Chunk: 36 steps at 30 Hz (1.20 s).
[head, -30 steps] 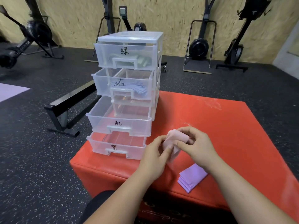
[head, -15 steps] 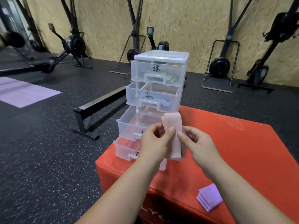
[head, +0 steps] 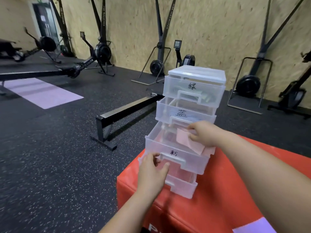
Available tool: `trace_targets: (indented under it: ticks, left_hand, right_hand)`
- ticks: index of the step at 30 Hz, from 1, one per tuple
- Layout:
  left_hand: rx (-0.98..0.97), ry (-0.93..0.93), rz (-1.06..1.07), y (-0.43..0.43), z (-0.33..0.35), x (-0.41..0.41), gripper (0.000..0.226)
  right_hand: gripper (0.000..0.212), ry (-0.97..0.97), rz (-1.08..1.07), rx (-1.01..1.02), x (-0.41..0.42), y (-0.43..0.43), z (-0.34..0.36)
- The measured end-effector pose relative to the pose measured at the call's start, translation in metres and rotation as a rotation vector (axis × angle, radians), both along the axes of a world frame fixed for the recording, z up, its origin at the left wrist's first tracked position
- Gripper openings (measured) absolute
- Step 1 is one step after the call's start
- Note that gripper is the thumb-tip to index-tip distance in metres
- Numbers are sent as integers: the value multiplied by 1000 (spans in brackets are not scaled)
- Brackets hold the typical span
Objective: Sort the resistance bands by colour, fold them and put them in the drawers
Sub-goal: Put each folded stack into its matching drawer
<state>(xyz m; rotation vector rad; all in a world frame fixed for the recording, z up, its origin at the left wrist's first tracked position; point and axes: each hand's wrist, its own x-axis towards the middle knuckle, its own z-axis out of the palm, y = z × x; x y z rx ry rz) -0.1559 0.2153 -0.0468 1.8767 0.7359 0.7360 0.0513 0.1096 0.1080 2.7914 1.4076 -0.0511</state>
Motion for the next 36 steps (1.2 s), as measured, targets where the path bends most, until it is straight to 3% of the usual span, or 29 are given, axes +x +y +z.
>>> trace_targets:
  ticks: [5,10,12,16,20,22,29,36]
  left_hand:
    - [185,21,51,-3,-8,4,58]
    - [254,-45,78,-7,-19,10,56]
    - [265,-45,88,-7,-21,13,58]
    - [299,-60,122,-7,-23,20,61]
    - [286,-18,164,-6,-22,30,69]
    - [286,5,197,-7,-19,36,72]
    - [275,55,235,4,-11,72,74]
    - [203,154,80,22,8,110,75]
  right_hand:
    - [40,-53,14,-45,8,25,-15]
    - [30,421,87,197,6,43,-14]
    - [27,568,38,170,7,46,-22]
    - [46,369,-25,-124,14,47,-60]
    - [51,103,19,-113,19,50,-67]
    - [50,77,47,-79,21,47,-60]
    - [24,200,28,378,26,2,-40]
    - [31,21,-20,734,20,-68,-66]
